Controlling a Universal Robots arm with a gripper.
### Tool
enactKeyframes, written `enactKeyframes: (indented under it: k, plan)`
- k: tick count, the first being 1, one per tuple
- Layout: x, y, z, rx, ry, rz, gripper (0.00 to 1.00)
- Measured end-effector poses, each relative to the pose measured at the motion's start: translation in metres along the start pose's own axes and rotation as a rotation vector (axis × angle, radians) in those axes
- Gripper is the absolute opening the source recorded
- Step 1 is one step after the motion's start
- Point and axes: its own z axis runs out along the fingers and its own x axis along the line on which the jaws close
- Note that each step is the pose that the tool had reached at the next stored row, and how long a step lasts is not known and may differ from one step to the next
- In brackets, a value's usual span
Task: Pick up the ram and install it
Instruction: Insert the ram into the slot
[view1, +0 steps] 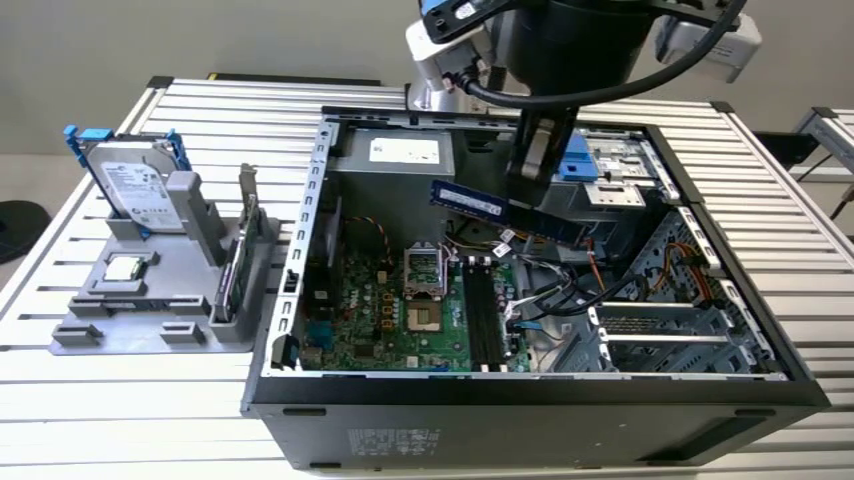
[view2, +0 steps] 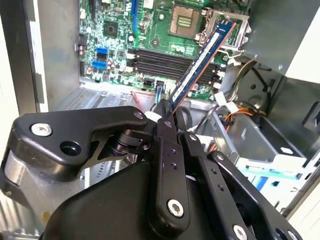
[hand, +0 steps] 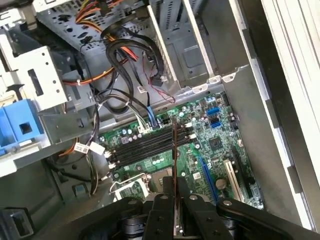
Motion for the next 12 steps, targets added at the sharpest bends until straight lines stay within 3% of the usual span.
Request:
enactKeyframes:
  k: [12]
  plan:
    - [0.0000, 0.0000, 0.0004, 0.0095, -0.0018, 0.218, 0.00]
